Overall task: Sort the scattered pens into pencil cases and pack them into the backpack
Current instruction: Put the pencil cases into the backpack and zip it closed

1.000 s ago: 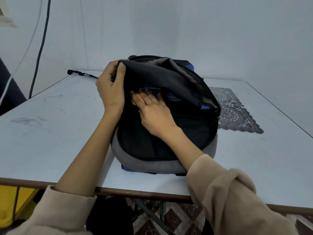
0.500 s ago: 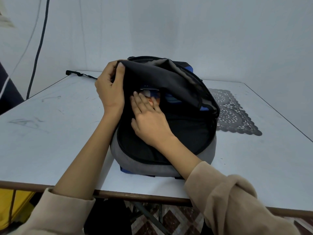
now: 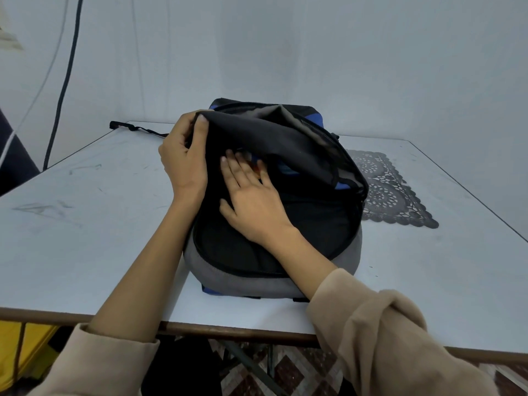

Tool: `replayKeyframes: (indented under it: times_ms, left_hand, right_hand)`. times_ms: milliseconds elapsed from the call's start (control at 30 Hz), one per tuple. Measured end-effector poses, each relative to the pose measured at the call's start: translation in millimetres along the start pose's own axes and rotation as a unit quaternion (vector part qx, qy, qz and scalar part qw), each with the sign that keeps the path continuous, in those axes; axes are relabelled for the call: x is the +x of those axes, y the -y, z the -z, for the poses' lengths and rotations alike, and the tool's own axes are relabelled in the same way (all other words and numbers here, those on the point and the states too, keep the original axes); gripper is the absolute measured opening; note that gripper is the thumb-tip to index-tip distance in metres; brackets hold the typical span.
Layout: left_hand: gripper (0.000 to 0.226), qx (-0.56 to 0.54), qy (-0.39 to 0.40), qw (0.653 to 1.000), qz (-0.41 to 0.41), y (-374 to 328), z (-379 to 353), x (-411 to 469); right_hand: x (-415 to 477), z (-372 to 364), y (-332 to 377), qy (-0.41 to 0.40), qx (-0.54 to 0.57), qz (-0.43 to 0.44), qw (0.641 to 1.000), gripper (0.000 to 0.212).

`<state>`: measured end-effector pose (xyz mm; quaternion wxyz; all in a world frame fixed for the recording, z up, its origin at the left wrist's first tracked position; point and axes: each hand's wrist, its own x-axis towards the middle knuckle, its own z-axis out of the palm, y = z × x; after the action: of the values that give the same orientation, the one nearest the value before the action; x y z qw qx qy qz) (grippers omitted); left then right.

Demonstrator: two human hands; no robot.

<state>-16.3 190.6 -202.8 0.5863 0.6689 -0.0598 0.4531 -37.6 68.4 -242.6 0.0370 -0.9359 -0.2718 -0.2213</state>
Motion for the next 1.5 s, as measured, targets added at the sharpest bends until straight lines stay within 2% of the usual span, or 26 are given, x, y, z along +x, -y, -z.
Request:
replayKeyframes:
  times_ms: [100, 600, 800, 1000, 1100, 1167, 1300, 1400, 1500]
  left_hand:
    - [0.023, -0.001, -0.003, 1.000, 0.001, 0.2, -0.2, -0.7]
    - [0.021, -0.008, -0.005, 1.000, 0.000, -2.0, 0.3, -8.8]
    - [0.021, -0.011, -0.005, 1.000, 0.002, -3.1, -0.9, -10.6]
    - [0.021, -0.015, -0.006, 1.000, 0.001, -3.7, -0.5, -9.9]
    - [0.020, -0.011, -0.006, 1.000, -0.004, -2.5, -0.2, -9.1]
    - [0.020, -0.009, -0.006, 1.000, -0.006, -1.9, 0.0, -9.3]
    - [0.020, -0.009, -0.008, 1.000, -0.010, -2.0, -0.1, -9.5]
    - [0.021, -0.013, -0.008, 1.000, -0.011, -3.1, -0.3, -10.1]
    - [0.019, -0.012, -0.005, 1.000, -0.012, -4.2, 0.1, -10.8]
  right_hand:
    - [-2.4, 1.4, 5.5, -0.024, -0.009, 0.000, 1.000, 0.068]
    - [16.2, 5.1, 4.3, 0.138, 0.101, -0.057, 0.984, 0.072]
    - [25.0, 4.3, 0.0, 0.146, 0.115, -0.061, 0.981, 0.070]
    - [18.3, -7.0, -0.7, 0.027, 0.022, -0.036, 0.999, 0.065]
    - [14.8, -4.9, 7.2, -0.082, -0.021, 0.002, 0.996, 0.044]
    - [13.7, -7.1, 12.6, -0.118, -0.012, -0.009, 0.993, 0.032]
    - [13.0, -10.9, 17.6, -0.073, -0.011, -0.030, 0.997, 0.037]
    - [11.9, -5.6, 15.0, 0.021, 0.014, -0.045, 0.999, 0.050]
    - [13.3, -5.6, 13.0, 0.089, 0.030, -0.052, 0.994, 0.054]
